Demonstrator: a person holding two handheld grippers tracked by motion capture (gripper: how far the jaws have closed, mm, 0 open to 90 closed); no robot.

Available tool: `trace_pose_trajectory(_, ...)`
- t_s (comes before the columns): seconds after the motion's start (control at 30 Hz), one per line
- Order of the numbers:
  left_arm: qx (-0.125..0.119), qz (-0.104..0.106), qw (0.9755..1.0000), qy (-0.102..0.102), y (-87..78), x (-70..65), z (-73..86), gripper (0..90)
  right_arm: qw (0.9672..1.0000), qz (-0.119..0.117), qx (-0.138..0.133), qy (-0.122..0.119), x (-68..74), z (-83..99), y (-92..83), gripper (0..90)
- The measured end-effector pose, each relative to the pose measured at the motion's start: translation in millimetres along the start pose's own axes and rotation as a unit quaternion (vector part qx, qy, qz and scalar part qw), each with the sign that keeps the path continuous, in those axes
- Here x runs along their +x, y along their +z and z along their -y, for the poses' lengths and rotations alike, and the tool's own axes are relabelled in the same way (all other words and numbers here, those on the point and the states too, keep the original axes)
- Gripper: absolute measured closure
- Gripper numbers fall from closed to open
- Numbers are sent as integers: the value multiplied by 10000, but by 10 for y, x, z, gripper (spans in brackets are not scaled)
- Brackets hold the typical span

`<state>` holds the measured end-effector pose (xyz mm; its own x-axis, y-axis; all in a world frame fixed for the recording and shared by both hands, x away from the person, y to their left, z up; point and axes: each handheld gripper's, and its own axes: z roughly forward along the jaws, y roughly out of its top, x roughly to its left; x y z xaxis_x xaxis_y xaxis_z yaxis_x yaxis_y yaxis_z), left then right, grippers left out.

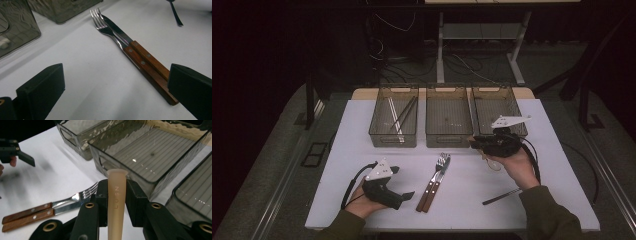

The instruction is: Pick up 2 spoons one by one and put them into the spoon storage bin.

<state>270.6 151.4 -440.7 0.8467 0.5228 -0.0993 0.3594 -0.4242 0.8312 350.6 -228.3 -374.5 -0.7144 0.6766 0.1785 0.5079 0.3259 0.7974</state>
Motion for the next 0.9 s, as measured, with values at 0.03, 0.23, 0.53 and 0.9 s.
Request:
trace_pose_trajectory(0.03,-12,0,10000,-15,1,-1,0,1,10000,4,-18,-7,-6,-18,14,738)
trace_pose_trajectory(0.23,-69,-5,10000,-58,4,-7,0,1,10000,37,-19,29,-38,-139,100,738)
trace_pose_trajectory(0.53,-45,-19,10000,-25,9,-8,-1,1,9998,202,-59,20,-110,-386,192,737)
trace_pose_trajectory(0.9,-40,-22,10000,3,16,-18,-4,1,9994,325,-146,37,-193,-681,372,737)
